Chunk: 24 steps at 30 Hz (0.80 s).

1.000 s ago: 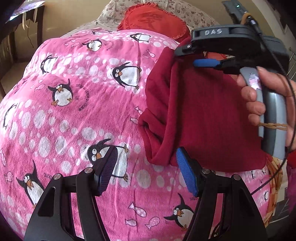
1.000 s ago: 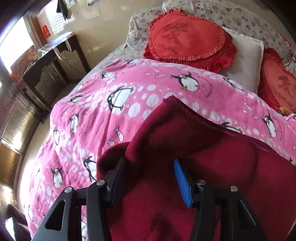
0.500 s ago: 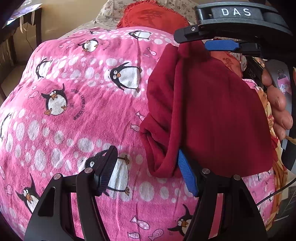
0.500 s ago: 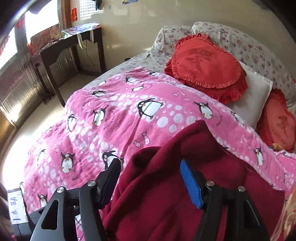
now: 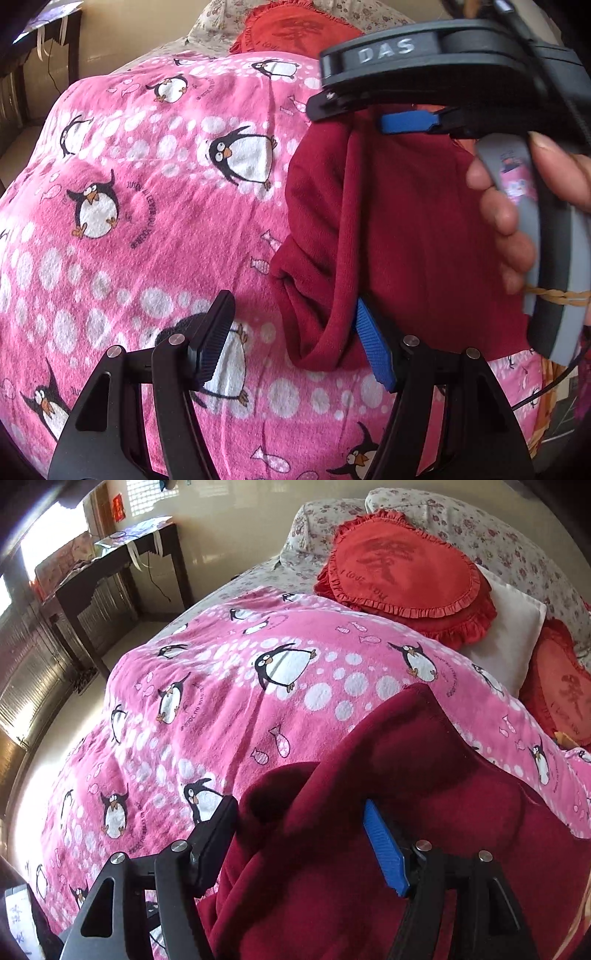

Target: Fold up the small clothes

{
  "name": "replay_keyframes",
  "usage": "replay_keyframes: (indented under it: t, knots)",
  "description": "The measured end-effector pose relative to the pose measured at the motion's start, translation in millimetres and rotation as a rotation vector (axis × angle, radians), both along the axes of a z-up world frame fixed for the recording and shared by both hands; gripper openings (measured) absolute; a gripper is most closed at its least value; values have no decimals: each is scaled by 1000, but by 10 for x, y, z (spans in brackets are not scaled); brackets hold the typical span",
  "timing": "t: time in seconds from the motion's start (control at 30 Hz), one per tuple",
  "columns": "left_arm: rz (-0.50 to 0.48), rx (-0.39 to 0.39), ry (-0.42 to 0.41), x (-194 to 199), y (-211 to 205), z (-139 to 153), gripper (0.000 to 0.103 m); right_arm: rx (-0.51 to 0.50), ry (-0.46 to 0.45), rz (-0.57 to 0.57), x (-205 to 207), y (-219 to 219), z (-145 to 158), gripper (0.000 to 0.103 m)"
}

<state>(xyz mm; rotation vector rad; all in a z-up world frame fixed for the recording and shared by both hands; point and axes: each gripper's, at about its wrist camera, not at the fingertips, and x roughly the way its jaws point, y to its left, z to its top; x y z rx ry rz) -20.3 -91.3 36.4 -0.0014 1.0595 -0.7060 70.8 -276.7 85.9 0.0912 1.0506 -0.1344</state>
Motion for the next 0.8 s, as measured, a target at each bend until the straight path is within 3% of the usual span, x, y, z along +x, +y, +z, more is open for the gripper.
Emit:
replay_keyframes:
  t: [0.17, 0.23, 0.37, 0.4, 0.43, 0.47, 0.5, 0.53, 0.6, 0.8]
  knots:
    - [22, -51, 31, 176, -53, -60, 80, 0, 33, -8, 133, 4, -155, 82]
    - [21, -49, 19, 223, -119, -83, 84, -15, 42, 1, 173, 16, -213, 81]
    - [1, -54, -8, 289, -259, -102, 92, -32, -24, -11, 77, -89, -143, 25]
    - [-7, -58, -14, 302, -282, -104, 92, 13, -40, 3, 28, -138, -113, 21]
    - [-24, -67, -14, 311, -316, -96, 87, 40, -52, 9, -16, -173, -85, 18]
    - [-50, -86, 0, 323, -354, -85, 75, 69, -71, 14, -85, -219, -33, 16]
    - [-73, -102, 28, 289, -437, -77, 55, 101, -87, 17, -146, -260, 19, 15]
    - [-74, -105, 34, 271, -470, -34, 46, 131, -105, 19, -213, -294, 73, 13]
    - [-97, -113, -11, 206, -498, 132, 28, 182, -144, 29, -327, -372, 216, 12]
    - [-218, -207, -118, -173, -748, 855, 26, 215, -270, 20, -802, -684, 739, 11]
